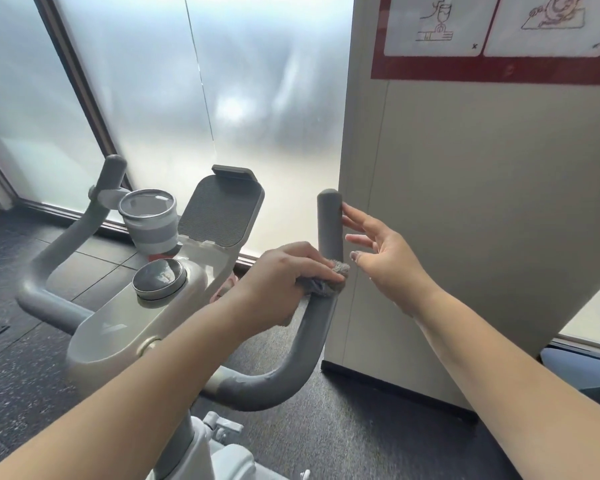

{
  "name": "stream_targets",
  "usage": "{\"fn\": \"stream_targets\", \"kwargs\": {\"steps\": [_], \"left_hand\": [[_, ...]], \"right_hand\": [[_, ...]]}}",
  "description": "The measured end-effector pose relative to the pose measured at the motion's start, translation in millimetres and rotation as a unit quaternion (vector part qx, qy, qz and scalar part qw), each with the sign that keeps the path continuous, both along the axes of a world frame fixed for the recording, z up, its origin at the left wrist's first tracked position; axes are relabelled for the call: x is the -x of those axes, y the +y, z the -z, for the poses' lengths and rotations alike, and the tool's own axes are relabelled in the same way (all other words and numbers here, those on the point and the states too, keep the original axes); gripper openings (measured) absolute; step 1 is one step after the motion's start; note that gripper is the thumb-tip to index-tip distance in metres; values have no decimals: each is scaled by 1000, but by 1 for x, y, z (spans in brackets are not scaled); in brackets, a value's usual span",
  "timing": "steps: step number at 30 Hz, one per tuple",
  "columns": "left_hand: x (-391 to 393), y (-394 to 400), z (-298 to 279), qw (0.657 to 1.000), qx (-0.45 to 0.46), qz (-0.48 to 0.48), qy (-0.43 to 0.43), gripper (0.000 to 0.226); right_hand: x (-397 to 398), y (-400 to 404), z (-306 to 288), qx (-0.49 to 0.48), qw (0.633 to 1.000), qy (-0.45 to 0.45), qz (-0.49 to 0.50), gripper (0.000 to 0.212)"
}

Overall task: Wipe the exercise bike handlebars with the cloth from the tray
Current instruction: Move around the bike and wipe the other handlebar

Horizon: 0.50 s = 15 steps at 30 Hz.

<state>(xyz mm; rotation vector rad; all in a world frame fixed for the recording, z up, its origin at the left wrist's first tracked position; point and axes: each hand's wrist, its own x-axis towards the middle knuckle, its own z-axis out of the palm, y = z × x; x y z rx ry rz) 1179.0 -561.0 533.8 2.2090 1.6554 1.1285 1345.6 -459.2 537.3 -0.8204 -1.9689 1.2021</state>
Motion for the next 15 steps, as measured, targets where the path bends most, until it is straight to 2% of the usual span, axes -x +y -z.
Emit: {"fn": "stream_targets", "kwargs": {"steps": [5,10,15], "left_hand": [[8,-20,-16,992,117,34,14,53],[6,-1,-24,998,16,-55,-26,56],[-4,6,-16,1000,21,-4,6,46]], "right_hand": [[-3,-7,1,-1,1000,-4,-8,76],[-3,-14,5,1,1000,12,-9,67],[-6,-19,5,3,1000,13,-11,64]]}}
